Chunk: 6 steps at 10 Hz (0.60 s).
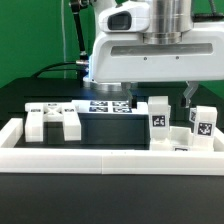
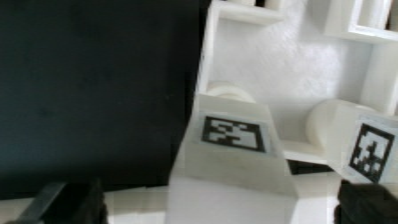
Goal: Assemble chair
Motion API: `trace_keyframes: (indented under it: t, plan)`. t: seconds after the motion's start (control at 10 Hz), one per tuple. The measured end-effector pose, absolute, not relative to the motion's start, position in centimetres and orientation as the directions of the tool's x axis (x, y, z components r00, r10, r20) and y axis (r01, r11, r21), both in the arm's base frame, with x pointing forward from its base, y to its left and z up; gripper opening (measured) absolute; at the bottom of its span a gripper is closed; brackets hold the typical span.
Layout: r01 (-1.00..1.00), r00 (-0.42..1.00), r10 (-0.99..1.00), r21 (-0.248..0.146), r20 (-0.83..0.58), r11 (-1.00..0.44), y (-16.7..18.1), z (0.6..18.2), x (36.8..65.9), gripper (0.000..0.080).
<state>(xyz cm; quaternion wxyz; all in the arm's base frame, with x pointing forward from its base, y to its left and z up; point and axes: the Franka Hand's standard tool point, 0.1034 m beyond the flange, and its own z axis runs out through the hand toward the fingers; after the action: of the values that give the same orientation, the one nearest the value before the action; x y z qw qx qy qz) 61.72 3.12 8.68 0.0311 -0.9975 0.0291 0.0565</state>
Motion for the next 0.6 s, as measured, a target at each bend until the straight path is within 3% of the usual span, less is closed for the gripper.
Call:
trace_keyframes:
  t: [0.2,0.3,0.6]
  plan:
    - [-0.062,0.992,-0.055,-0.059,-0.114,-0.996,3.11,8.68,61.72,0.0385]
    - [-0.061,0.992,-0.055,-0.059,-0.11,-0.996,3.11,8.77,61.84,0.0297]
    - [-0.096,0.99,-0.089,-0.055,-0.111,-0.994,3.11,8.78,61.87,0.0297]
